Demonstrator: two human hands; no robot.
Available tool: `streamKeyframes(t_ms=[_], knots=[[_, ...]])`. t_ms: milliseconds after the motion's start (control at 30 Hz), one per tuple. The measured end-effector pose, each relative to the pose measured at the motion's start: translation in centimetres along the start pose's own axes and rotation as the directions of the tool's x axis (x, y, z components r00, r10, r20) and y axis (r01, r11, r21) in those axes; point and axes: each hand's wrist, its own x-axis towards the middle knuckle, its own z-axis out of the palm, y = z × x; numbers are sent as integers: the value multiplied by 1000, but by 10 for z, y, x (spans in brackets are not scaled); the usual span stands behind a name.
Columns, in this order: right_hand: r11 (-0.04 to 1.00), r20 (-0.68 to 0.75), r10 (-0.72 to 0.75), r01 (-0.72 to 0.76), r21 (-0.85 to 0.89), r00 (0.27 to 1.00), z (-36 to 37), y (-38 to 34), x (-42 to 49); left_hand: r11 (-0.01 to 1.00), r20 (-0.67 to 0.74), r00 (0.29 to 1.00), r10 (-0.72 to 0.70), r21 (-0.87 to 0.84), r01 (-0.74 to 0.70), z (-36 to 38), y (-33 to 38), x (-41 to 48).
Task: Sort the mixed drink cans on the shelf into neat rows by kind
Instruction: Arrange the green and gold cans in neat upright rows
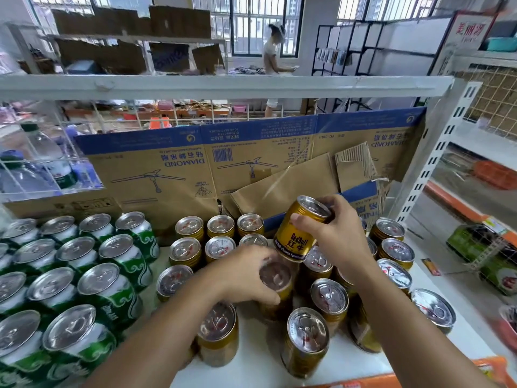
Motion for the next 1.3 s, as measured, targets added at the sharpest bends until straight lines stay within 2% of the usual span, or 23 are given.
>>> streamKeyframes(t_ms=[100, 200, 333, 467, 633, 900, 1200, 1300], knots=[[1000, 44, 10, -10, -4, 999, -1, -2, 3, 989, -124, 991, -44, -144, 26, -37, 3, -24], [994, 170, 33, -14, -112, 985, 6, -4, -1, 955, -265, 964, -34, -294, -47, -71, 3, -51], [950, 349, 30, 82, -302, 937, 23, -7, -10, 904, -474, 879, -45, -393, -166, -84, -5, -76], [877, 478, 100, 149, -456, 872, 39, -7, -17, 863, -583, 809, -70, -442, -245, -79, -14, -94], [788, 521, 180, 195, -584, 834, 52, -9, -24, 852, -597, 795, -110, -468, -234, -73, -20, -113], [775, 509, 219, 168, -609, 833, 65, -7, -37, 859, -584, 801, -131, -470, -203, -61, -23, -125], [854, 474, 261, 27, -519, 841, 69, -1, -43, 865, -541, 829, -140, -474, -163, -49, -23, -124], [854, 495, 246, 56, -517, 833, 65, -2, -46, 870, -529, 837, -138, -468, -153, -45, -21, -123]])
